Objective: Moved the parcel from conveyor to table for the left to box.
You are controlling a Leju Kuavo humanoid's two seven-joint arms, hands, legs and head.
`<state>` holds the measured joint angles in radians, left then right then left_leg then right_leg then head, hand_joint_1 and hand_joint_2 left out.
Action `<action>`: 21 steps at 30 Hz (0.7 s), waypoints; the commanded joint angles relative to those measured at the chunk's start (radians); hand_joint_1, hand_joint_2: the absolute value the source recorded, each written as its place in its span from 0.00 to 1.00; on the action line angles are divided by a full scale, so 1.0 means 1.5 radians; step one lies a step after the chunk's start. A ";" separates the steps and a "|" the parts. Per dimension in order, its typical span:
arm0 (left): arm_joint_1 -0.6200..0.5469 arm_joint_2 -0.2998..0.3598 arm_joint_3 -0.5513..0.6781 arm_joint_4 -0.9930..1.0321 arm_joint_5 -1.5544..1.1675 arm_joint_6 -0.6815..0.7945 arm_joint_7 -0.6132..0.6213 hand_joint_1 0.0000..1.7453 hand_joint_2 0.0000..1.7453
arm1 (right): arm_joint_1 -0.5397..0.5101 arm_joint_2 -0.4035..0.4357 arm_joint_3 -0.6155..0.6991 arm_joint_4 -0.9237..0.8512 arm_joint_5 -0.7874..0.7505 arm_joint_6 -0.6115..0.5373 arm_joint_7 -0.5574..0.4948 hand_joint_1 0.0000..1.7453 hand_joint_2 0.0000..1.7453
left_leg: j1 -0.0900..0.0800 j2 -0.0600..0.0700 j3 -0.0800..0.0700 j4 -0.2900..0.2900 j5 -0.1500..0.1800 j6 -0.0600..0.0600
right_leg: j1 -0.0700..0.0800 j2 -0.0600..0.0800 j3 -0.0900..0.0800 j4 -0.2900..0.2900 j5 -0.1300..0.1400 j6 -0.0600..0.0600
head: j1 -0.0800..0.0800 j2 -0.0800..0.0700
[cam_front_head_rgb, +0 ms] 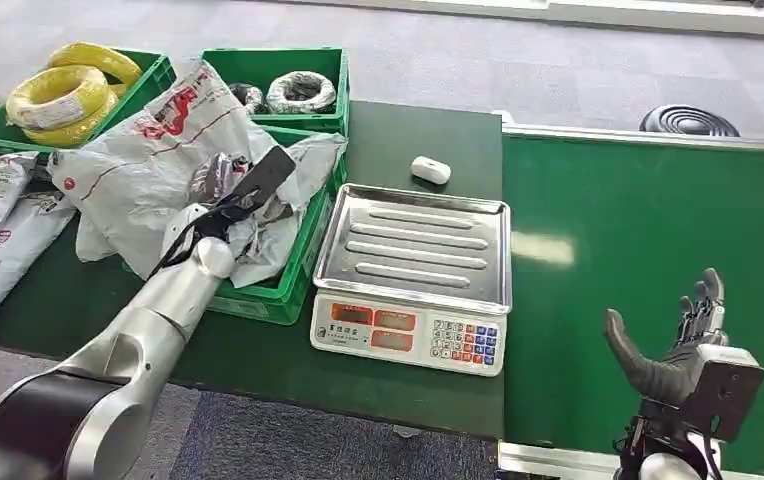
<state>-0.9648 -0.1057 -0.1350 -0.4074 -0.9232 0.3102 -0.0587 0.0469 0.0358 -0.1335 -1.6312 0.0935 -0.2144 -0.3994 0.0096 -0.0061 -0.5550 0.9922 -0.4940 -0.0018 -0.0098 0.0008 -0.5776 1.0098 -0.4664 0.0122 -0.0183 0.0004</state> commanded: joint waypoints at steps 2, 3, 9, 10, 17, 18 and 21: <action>-0.018 0.009 -0.011 0.063 0.004 -0.014 -0.002 0.71 1.00 | -0.022 -0.016 0.019 0.046 -0.003 -0.002 0.003 0.00 1.00 | 0.000 0.001 0.001 -0.001 0.000 0.000 | 0.000 0.001 0.001 -0.001 0.001 0.000 | 0.000 0.000; -0.018 0.009 -0.011 0.063 0.004 -0.014 -0.002 0.52 1.00 | -0.022 -0.016 0.019 0.046 -0.003 -0.002 0.003 0.00 1.00 | 0.000 0.001 0.001 0.000 0.000 0.000 | 0.000 0.001 0.000 -0.001 0.000 0.000 | 0.000 0.000; -0.022 0.007 0.006 0.063 0.023 -0.035 0.003 0.00 1.00 | -0.029 -0.015 0.020 0.053 -0.004 -0.004 0.003 0.00 1.00 | 0.000 0.001 0.001 0.000 0.000 0.000 | 0.000 0.001 0.000 -0.001 0.000 0.000 | 0.000 0.000; -0.022 0.007 0.009 0.063 0.026 -0.035 0.006 0.00 1.00 | -0.031 -0.014 0.020 0.055 -0.004 -0.004 0.003 0.00 1.00 | 0.000 0.002 0.001 -0.001 0.000 0.000 | 0.000 0.001 0.000 -0.001 0.001 0.000 | 0.000 0.000; 0.003 -0.020 0.168 -0.037 0.257 0.022 -0.193 0.00 1.00 | -0.016 -0.003 0.006 0.055 -0.002 -0.012 0.002 0.00 1.00 | 0.000 0.001 0.001 -0.001 0.001 0.000 | 0.001 0.001 0.000 -0.002 0.001 0.000 | 0.000 0.000; 0.012 -0.017 0.156 -0.078 0.294 0.023 -0.223 0.00 1.00 | -0.012 0.001 0.000 0.055 0.000 -0.013 -0.002 0.00 1.00 | 0.000 0.001 0.000 0.000 0.000 0.000 | 0.000 0.000 0.000 -0.001 0.000 0.000 | 0.000 0.000; 0.053 0.001 0.089 -0.203 0.335 -0.005 -0.226 0.00 1.00 | 0.002 0.020 -0.014 0.042 0.011 -0.008 -0.009 0.00 1.00 | 0.001 0.000 0.000 0.000 0.000 0.000 | 0.001 0.000 0.000 -0.001 0.000 0.000 | 0.000 0.000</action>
<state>-0.9502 -0.1140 -0.0116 -0.4313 -0.5660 0.3403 -0.3159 0.0348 0.0252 -0.1194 -1.6064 0.0931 -0.2258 -0.3994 0.0097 -0.0060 -0.5548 0.9922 -0.4939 -0.0018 -0.0097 0.0009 -0.5780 1.0098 -0.4664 0.0122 -0.0187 0.0004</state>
